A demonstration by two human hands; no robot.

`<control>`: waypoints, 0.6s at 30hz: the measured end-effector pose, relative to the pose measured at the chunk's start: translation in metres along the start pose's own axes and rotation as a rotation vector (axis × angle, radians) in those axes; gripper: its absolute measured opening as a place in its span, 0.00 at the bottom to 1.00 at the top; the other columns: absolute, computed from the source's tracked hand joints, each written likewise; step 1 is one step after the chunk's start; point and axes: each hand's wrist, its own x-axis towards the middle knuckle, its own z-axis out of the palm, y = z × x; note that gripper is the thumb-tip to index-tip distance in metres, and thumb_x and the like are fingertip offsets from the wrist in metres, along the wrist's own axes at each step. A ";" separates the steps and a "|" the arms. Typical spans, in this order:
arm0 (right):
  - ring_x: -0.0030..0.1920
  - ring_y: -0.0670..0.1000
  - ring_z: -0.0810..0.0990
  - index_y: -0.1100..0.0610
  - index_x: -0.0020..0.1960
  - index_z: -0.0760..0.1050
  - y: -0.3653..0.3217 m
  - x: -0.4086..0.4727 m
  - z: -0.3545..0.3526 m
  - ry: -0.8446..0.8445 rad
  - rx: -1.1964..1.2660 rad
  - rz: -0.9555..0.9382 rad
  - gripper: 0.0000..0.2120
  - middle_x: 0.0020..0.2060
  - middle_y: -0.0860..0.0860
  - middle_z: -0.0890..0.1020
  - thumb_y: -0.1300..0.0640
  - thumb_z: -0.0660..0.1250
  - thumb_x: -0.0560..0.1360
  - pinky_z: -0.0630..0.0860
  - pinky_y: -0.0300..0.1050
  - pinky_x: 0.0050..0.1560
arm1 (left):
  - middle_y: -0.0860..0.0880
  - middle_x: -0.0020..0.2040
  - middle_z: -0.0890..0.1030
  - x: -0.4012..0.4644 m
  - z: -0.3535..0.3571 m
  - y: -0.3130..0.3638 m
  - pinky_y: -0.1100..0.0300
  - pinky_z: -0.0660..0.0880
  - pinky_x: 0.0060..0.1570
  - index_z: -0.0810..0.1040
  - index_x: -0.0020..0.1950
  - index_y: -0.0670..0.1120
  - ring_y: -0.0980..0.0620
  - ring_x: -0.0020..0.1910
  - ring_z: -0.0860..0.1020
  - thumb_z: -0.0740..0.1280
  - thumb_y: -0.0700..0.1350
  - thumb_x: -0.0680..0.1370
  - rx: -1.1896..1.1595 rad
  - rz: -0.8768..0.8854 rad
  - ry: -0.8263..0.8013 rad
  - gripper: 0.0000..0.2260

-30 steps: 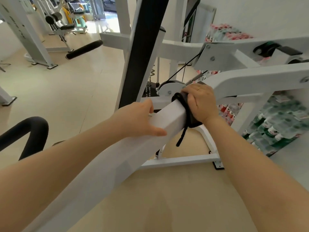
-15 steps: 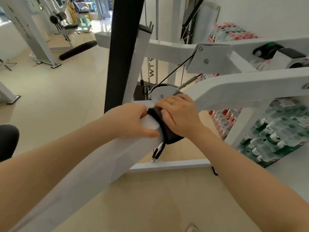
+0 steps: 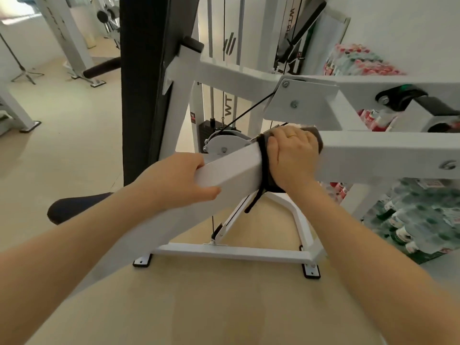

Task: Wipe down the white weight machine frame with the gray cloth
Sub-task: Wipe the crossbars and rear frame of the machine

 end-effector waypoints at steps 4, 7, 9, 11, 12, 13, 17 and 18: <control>0.57 0.57 0.76 0.61 0.54 0.79 -0.050 -0.035 0.012 0.102 0.296 -0.075 0.20 0.53 0.55 0.81 0.54 0.51 0.76 0.61 0.53 0.66 | 0.56 0.39 0.74 -0.001 -0.003 0.002 0.63 0.72 0.38 0.72 0.47 0.51 0.58 0.38 0.73 0.65 0.63 0.67 -0.003 -0.006 0.007 0.19; 0.59 0.57 0.74 0.60 0.53 0.79 -0.058 -0.041 0.017 0.118 0.371 -0.107 0.19 0.55 0.55 0.80 0.54 0.52 0.75 0.55 0.53 0.69 | 0.54 0.43 0.76 -0.004 -0.008 -0.001 0.58 0.74 0.44 0.74 0.52 0.50 0.56 0.42 0.75 0.65 0.63 0.67 -0.033 0.001 -0.040 0.22; 0.62 0.57 0.72 0.61 0.55 0.78 -0.040 -0.037 0.018 0.128 0.331 -0.101 0.20 0.57 0.56 0.79 0.55 0.51 0.76 0.51 0.53 0.70 | 0.55 0.48 0.76 -0.008 -0.011 -0.005 0.61 0.73 0.45 0.73 0.59 0.51 0.57 0.44 0.74 0.65 0.63 0.68 -0.059 0.001 -0.067 0.24; 0.67 0.58 0.68 0.62 0.60 0.75 -0.020 -0.034 0.021 0.133 0.276 0.010 0.21 0.62 0.58 0.75 0.55 0.49 0.77 0.47 0.53 0.71 | 0.58 0.51 0.72 -0.013 -0.013 -0.009 0.64 0.69 0.47 0.66 0.69 0.55 0.57 0.46 0.72 0.65 0.62 0.70 -0.102 -0.006 -0.088 0.29; 0.70 0.58 0.64 0.62 0.64 0.72 -0.015 -0.034 0.021 0.139 0.272 0.096 0.23 0.66 0.59 0.71 0.54 0.48 0.77 0.45 0.52 0.72 | 0.58 0.52 0.70 -0.015 -0.015 -0.011 0.64 0.67 0.50 0.59 0.72 0.57 0.57 0.48 0.72 0.64 0.62 0.70 -0.119 0.000 -0.104 0.32; 0.72 0.57 0.58 0.63 0.68 0.68 -0.017 -0.035 0.022 0.150 0.297 0.183 0.24 0.69 0.59 0.67 0.53 0.46 0.78 0.43 0.51 0.72 | 0.58 0.53 0.69 -0.016 -0.017 -0.014 0.64 0.67 0.50 0.54 0.74 0.59 0.57 0.48 0.71 0.64 0.61 0.71 -0.128 0.018 -0.124 0.34; 0.74 0.57 0.43 0.59 0.74 0.57 -0.075 -0.047 0.025 0.179 0.585 0.442 0.24 0.75 0.59 0.51 0.57 0.48 0.78 0.40 0.49 0.73 | 0.60 0.55 0.69 -0.023 -0.028 -0.028 0.63 0.67 0.52 0.50 0.74 0.62 0.57 0.51 0.72 0.62 0.60 0.73 -0.123 0.107 -0.153 0.33; 0.74 0.53 0.42 0.56 0.74 0.55 -0.094 -0.053 0.026 0.183 0.638 0.492 0.25 0.75 0.57 0.49 0.56 0.49 0.77 0.39 0.47 0.72 | 0.60 0.55 0.70 -0.025 -0.030 -0.033 0.63 0.67 0.51 0.50 0.73 0.62 0.58 0.50 0.73 0.61 0.60 0.73 -0.131 0.125 -0.145 0.32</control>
